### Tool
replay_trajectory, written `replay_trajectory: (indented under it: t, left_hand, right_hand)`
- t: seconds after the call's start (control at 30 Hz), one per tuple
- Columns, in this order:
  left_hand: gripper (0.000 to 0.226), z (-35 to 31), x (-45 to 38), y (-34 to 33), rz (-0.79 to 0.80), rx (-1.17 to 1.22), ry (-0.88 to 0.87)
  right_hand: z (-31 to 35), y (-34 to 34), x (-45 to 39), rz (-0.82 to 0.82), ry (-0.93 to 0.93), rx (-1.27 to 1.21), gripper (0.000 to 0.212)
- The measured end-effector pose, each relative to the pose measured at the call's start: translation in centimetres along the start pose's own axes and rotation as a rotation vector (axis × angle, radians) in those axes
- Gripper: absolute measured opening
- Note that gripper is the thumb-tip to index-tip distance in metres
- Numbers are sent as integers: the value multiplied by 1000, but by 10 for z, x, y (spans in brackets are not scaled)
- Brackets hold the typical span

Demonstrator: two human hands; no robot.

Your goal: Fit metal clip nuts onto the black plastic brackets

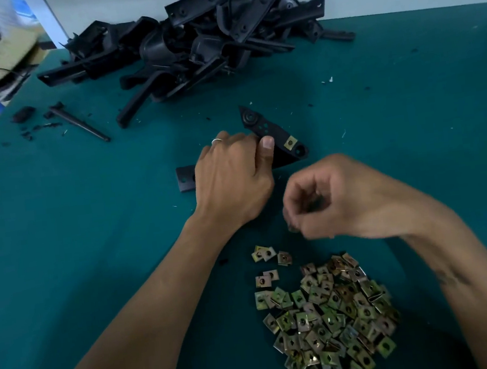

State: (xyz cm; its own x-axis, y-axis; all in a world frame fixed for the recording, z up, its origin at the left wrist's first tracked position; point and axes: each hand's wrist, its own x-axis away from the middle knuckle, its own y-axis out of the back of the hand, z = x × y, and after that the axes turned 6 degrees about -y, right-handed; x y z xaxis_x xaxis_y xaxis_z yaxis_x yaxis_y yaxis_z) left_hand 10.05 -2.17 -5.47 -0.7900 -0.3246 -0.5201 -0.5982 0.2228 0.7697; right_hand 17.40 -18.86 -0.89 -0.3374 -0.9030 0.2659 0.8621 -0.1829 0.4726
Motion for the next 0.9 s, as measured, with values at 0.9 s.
replay_trajectory:
  t: [0.9]
  left_hand:
    - [33,-7,4,3,66,74,-234]
  right_hand:
    - [-20,-17,-40,-891,298,-787,18]
